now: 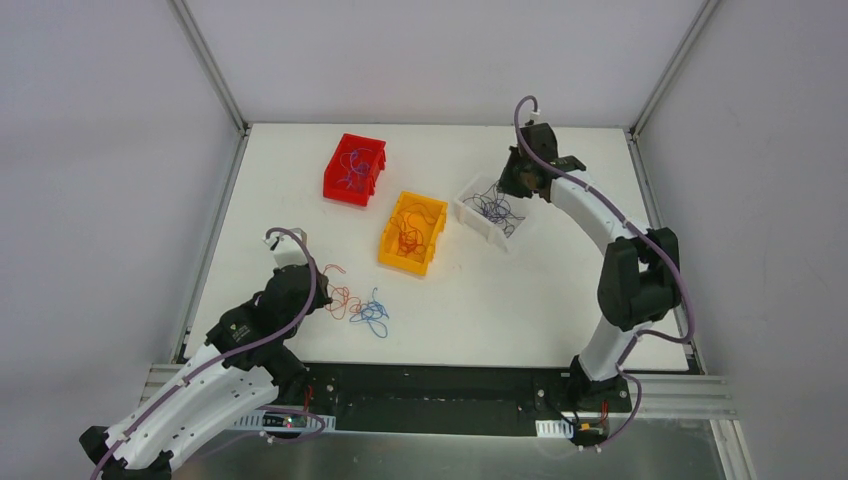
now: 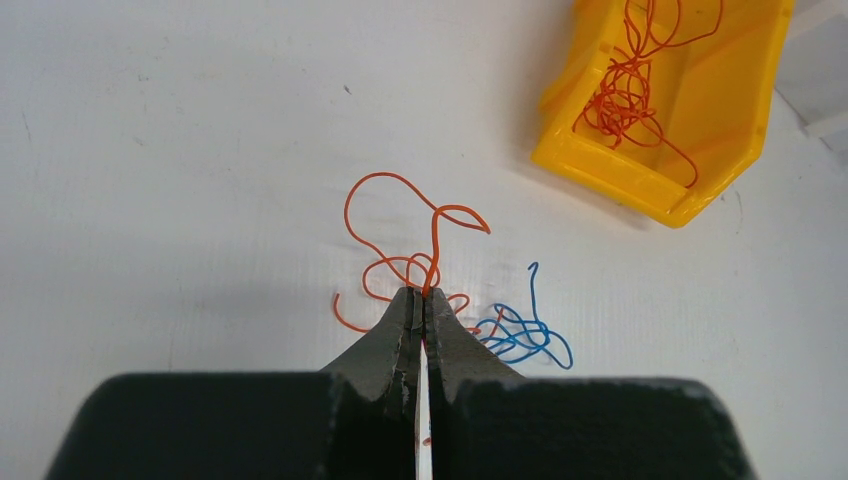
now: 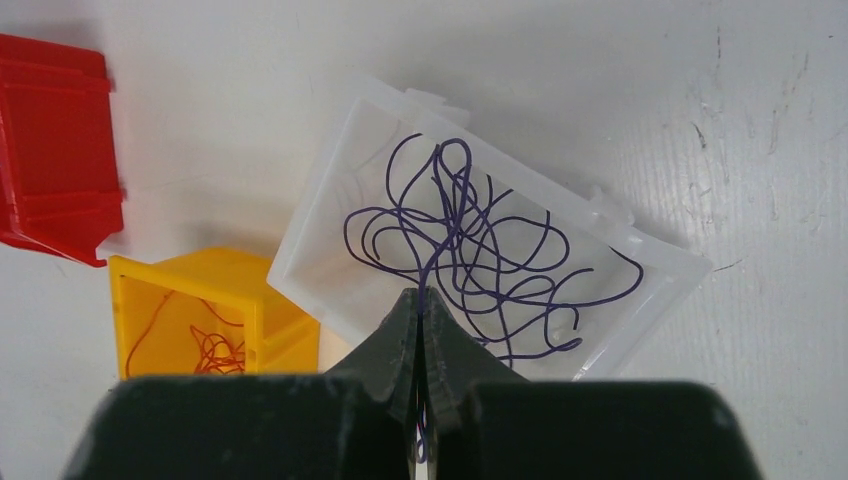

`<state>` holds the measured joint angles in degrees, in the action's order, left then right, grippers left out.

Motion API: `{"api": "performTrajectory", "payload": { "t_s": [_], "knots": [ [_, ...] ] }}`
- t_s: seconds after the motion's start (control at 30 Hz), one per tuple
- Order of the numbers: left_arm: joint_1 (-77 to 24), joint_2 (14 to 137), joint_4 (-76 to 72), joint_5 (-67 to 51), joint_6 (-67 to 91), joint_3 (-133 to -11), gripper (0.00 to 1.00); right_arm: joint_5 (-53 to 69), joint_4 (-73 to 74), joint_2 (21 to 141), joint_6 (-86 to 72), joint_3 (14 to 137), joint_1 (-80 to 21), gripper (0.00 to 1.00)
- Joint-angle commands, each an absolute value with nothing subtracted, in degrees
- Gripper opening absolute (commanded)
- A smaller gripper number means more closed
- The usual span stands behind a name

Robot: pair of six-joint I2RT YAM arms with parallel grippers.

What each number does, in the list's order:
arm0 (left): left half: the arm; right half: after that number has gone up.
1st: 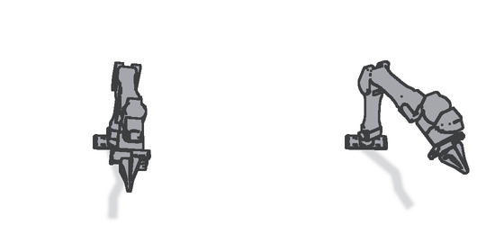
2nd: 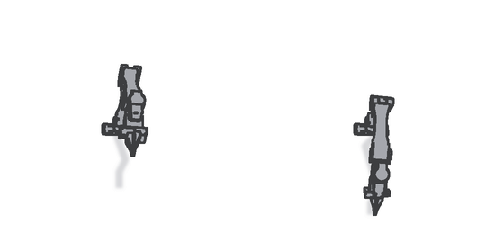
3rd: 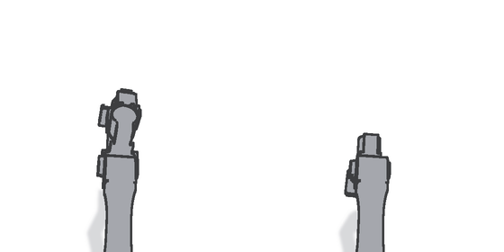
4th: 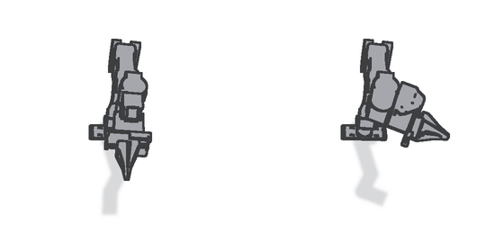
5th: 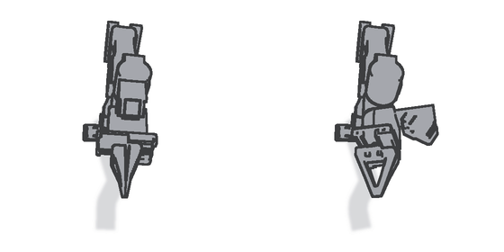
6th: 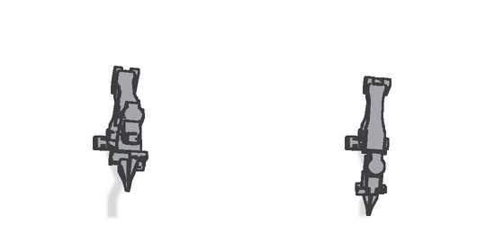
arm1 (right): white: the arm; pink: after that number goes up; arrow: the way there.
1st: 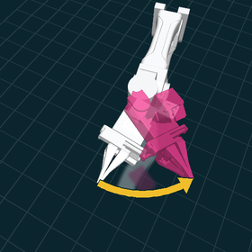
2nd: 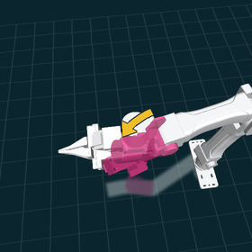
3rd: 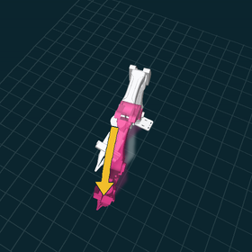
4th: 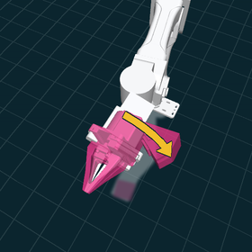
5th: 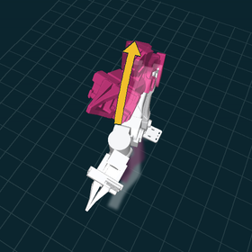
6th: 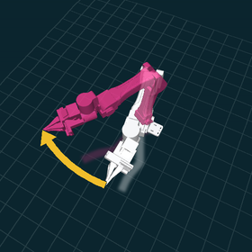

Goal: Untangle the cables

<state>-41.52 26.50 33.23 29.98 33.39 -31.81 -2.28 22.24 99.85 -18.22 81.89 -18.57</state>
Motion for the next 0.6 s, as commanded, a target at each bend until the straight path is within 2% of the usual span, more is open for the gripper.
{"api": "performTrajectory", "payload": {
  "t_s": [0.0, 0.57],
  "knots": [
    [-41.2, 25.5, 31.6, 29.1, 33.1, -32.6, 0.00, -6.1, 21.4, 102.0, -15.8, 82.6, -19.4, 0.00],
    [-41.1, 26.9, 31.6, 28.2, 32.6, -33.3, 0.00, -5.0, 26.1, 114.5, -15.9, 84.9, -19.9, 0.00]
  ]
}}
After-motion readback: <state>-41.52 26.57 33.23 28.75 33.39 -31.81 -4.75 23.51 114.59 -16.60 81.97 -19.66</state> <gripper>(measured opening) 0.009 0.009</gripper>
